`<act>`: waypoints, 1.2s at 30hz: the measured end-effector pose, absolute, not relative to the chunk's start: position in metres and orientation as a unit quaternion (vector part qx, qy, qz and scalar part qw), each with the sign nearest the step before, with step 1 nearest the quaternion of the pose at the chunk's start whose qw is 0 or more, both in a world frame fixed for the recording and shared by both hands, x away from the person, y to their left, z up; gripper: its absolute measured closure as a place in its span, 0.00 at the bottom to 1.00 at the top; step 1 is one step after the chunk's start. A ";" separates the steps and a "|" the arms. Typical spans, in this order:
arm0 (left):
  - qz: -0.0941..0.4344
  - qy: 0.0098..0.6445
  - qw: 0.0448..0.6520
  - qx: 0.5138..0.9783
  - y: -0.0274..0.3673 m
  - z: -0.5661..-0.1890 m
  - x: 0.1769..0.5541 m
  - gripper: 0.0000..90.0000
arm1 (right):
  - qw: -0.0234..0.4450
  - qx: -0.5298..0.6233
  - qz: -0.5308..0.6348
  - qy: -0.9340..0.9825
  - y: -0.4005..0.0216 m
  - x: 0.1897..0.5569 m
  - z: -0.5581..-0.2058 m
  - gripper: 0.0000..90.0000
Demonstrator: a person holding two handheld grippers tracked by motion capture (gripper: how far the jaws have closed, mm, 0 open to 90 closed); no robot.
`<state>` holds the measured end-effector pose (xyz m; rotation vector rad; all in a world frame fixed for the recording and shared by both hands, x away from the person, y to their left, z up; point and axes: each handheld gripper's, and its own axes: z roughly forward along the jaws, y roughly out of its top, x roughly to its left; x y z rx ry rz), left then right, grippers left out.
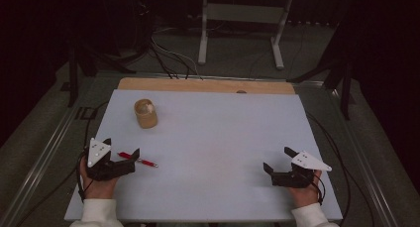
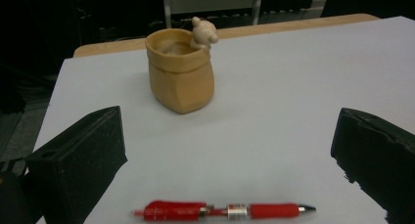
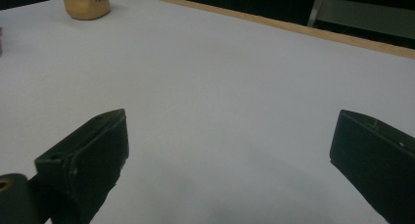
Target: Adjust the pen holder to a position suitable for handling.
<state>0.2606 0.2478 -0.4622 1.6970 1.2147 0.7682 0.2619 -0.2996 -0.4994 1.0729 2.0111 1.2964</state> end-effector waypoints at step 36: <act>0.304 0.460 0.428 0.716 0.229 -0.438 0.335 0.00 | 0.260 0.395 0.480 0.739 -0.299 0.262 -0.499 0.02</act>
